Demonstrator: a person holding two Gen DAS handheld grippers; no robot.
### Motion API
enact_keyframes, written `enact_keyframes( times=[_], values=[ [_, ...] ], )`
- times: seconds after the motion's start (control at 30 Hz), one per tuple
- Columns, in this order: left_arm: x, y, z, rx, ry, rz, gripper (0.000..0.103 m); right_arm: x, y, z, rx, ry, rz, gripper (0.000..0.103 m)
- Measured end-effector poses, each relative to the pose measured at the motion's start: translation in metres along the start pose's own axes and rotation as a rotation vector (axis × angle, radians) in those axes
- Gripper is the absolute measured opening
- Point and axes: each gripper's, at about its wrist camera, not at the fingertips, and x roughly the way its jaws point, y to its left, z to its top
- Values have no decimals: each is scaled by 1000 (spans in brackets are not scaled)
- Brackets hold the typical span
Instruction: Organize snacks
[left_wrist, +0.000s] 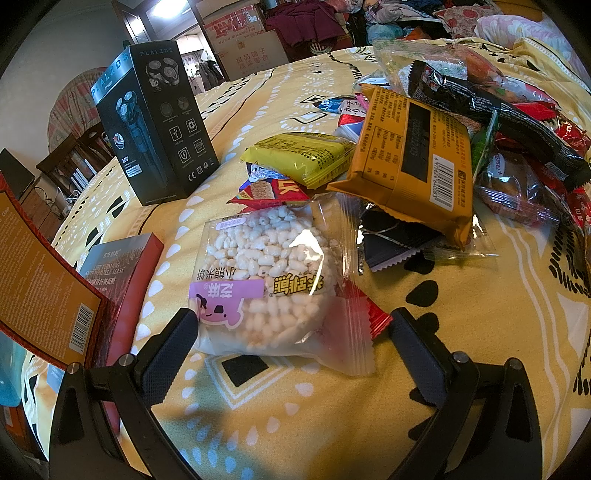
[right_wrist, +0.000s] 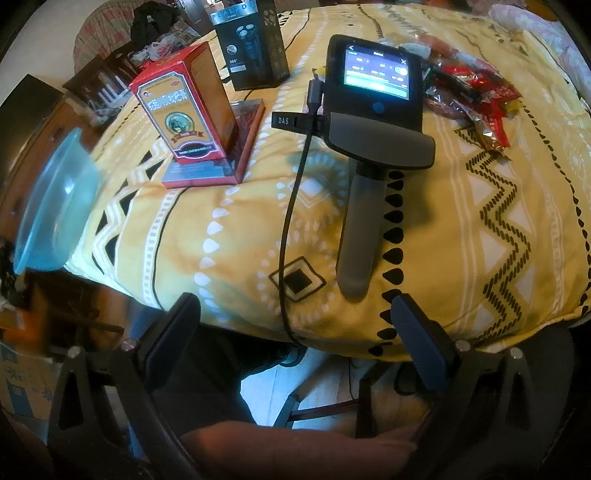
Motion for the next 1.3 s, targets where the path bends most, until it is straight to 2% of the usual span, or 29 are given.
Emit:
enact_keyframes(
  times=[0.23, 1.3],
  values=[
    [0, 0, 0, 0, 0, 0, 103, -6, -5, -2, 19, -22, 1, 103],
    [0, 0, 0, 0, 0, 0, 103, -2, -1, 3, 11, -16, 9, 103]
  ],
)
